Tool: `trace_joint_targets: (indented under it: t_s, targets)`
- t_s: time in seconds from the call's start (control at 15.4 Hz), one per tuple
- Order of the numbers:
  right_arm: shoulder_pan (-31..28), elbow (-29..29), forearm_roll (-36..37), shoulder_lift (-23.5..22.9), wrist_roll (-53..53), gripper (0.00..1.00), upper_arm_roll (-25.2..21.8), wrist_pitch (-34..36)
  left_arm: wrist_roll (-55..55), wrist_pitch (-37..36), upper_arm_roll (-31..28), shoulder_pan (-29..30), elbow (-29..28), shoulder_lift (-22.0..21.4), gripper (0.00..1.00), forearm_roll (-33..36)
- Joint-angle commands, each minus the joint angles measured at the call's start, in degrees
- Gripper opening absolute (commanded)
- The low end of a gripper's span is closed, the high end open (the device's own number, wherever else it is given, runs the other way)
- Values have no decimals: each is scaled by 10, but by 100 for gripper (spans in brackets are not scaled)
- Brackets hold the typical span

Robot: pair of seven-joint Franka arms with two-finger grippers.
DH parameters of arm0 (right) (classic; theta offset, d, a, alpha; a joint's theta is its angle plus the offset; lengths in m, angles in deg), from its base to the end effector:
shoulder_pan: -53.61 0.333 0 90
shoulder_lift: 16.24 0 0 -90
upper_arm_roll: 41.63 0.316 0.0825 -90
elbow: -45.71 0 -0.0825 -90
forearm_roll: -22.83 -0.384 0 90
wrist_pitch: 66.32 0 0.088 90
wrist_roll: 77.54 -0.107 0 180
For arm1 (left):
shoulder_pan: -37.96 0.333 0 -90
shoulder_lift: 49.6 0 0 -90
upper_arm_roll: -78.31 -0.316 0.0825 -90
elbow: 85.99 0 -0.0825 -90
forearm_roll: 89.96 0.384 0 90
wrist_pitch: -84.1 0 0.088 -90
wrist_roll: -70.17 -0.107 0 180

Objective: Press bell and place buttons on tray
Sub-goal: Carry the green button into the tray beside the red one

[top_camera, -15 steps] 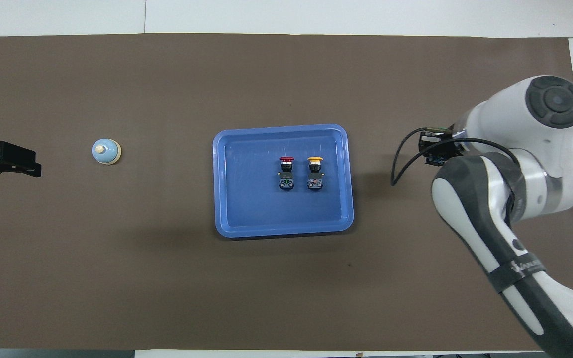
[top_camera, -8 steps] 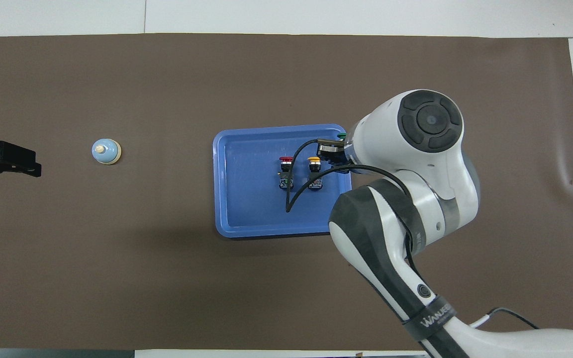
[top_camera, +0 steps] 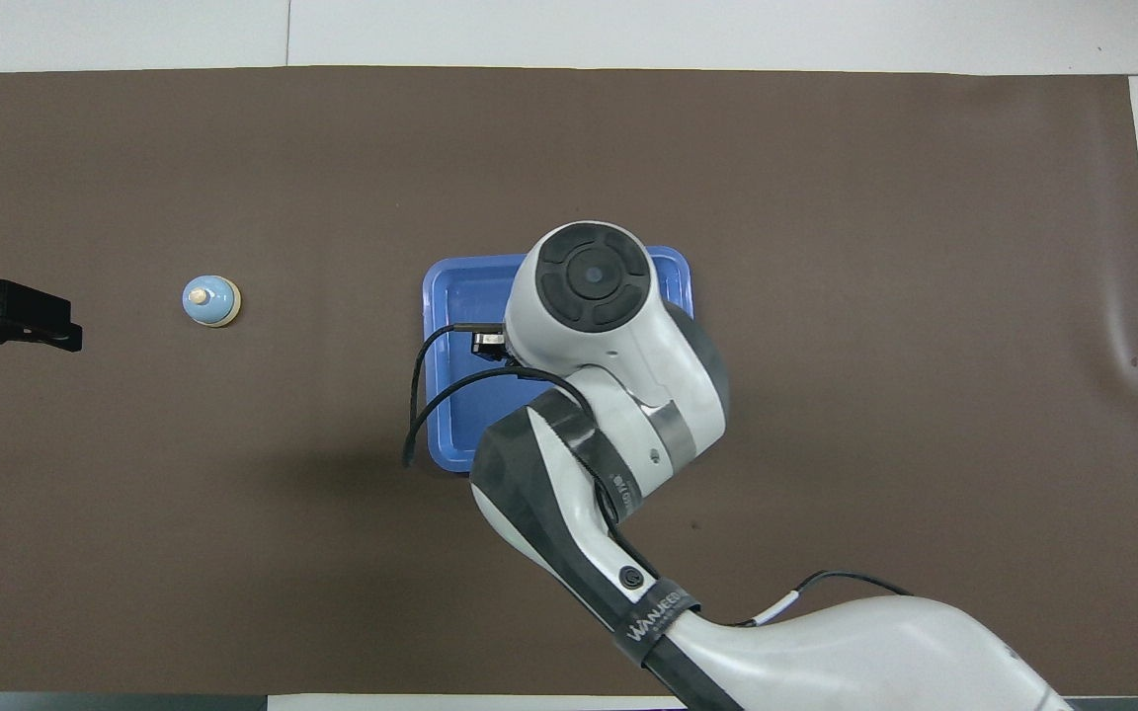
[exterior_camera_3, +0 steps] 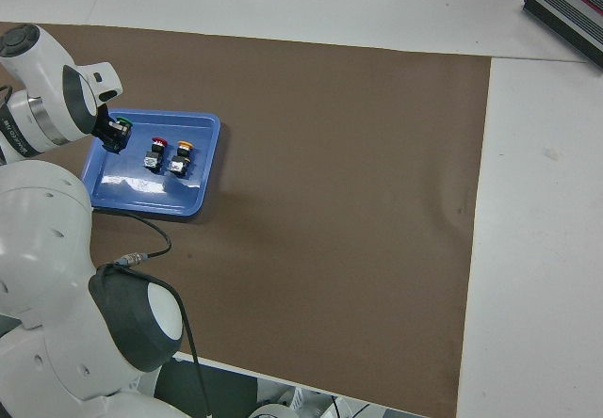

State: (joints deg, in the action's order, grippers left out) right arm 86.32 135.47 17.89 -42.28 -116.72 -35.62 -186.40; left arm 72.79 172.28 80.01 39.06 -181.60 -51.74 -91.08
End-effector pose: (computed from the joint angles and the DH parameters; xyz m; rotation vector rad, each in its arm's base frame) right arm 0.5420 0.4272 0.3895 -2.9973 0.0911 0.0256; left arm 0.5366 -0.0080 0.5963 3.1219 0.0556 -0.1450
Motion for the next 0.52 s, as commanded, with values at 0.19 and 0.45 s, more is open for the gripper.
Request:
trace_joint_targets:
  t_s: [0.19, 0.45]
  targets:
    - [20, -19, 35, -46, -3, 0, -3, -49, 1, 1, 0, 0, -6, -8, 100, 11]
    - [18, 66, 45, -33, -1, 0, -3, -127, 1, 1, 0, 0, -6, -8, 100, 11]
